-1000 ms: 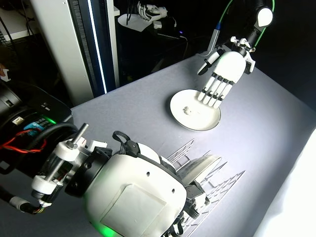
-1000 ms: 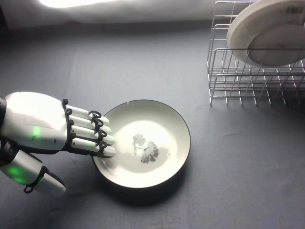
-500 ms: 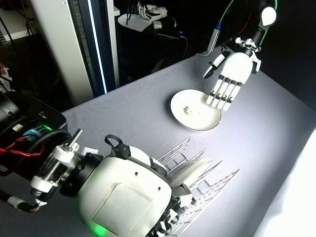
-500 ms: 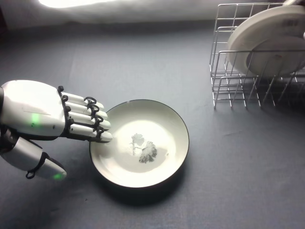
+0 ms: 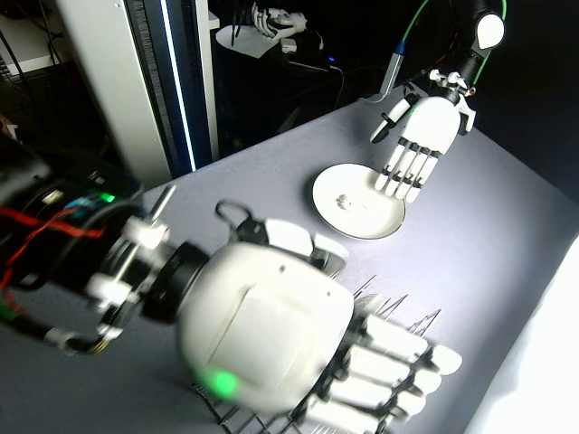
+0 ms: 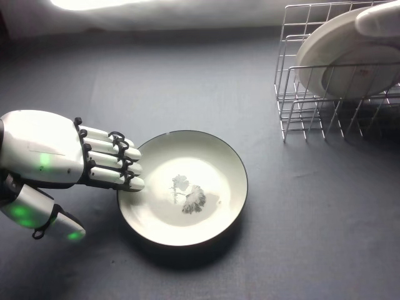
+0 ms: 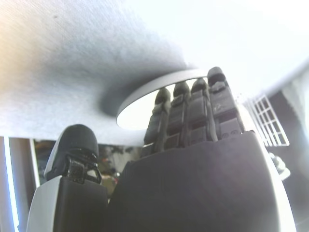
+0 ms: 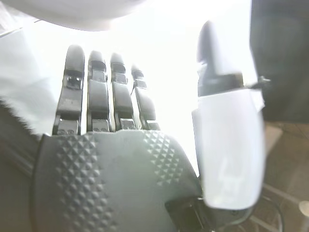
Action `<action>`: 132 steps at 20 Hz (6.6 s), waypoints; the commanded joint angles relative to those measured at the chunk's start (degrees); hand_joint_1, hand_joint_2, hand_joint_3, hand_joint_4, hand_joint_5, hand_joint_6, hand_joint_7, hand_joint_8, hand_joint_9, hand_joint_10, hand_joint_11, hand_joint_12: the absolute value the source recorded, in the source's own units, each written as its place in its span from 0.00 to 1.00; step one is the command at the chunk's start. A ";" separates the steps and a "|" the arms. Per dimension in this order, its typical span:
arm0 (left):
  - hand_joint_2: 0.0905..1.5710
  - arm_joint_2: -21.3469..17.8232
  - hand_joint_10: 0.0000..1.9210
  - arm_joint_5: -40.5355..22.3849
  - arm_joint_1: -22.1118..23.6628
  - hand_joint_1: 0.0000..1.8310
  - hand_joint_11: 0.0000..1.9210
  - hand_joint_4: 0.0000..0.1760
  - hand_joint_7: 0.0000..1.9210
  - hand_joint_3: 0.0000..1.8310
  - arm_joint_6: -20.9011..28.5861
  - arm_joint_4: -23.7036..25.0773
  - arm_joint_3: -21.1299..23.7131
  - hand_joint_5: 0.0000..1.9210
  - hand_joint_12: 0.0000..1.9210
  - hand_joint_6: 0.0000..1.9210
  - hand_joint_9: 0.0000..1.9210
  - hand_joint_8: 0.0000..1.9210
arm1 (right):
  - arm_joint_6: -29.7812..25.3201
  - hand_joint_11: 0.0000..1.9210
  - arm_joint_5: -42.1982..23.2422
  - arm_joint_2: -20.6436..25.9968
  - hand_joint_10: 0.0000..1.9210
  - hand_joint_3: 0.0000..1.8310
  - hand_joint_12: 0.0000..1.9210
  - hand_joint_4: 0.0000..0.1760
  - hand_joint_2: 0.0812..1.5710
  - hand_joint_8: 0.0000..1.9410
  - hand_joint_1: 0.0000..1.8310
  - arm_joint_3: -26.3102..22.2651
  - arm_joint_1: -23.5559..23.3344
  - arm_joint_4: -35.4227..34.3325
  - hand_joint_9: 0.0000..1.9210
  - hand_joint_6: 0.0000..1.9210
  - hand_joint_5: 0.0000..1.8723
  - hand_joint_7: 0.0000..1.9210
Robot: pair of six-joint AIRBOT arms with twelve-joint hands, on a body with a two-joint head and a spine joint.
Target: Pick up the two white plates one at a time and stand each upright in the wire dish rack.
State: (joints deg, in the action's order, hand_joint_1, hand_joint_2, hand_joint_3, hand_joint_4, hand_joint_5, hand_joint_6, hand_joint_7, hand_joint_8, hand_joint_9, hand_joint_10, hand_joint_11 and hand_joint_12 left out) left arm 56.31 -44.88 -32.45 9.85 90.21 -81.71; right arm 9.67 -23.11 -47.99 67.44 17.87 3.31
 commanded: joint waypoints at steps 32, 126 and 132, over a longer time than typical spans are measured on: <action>0.81 1.00 0.00 -1.51 -6.57 0.00 0.00 0.00 0.01 0.00 -0.14 -0.82 0.65 0.02 0.00 0.01 0.00 0.00 | 0.38 0.00 -10.33 -10.52 0.00 0.00 0.10 0.00 0.69 0.00 0.83 -8.78 4.01 57.53 0.00 0.00 0.00 0.00; 0.82 -3.21 0.00 -4.56 8.19 0.00 0.00 0.00 0.00 0.00 3.93 -2.14 -6.55 0.01 0.00 0.01 0.00 0.00 | -0.33 0.43 -2.02 1.13 0.56 0.00 0.63 0.00 0.68 0.38 0.75 -12.07 -10.75 -5.85 0.51 0.61 0.49 0.54; 0.83 -3.16 0.00 -4.38 8.64 0.00 0.00 0.00 0.00 0.00 4.00 -2.11 -5.88 0.00 0.00 0.00 0.00 0.00 | -0.18 0.43 -3.35 2.43 0.56 0.00 0.66 0.00 0.68 0.37 0.75 -10.20 -6.02 -5.87 0.53 0.59 0.49 0.54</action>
State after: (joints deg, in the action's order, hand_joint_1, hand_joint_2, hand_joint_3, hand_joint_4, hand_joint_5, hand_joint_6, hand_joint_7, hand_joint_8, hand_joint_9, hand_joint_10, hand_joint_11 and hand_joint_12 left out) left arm 53.43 -48.56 -24.51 13.80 91.64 -87.66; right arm 10.44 -17.63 -46.09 57.12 13.06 -1.28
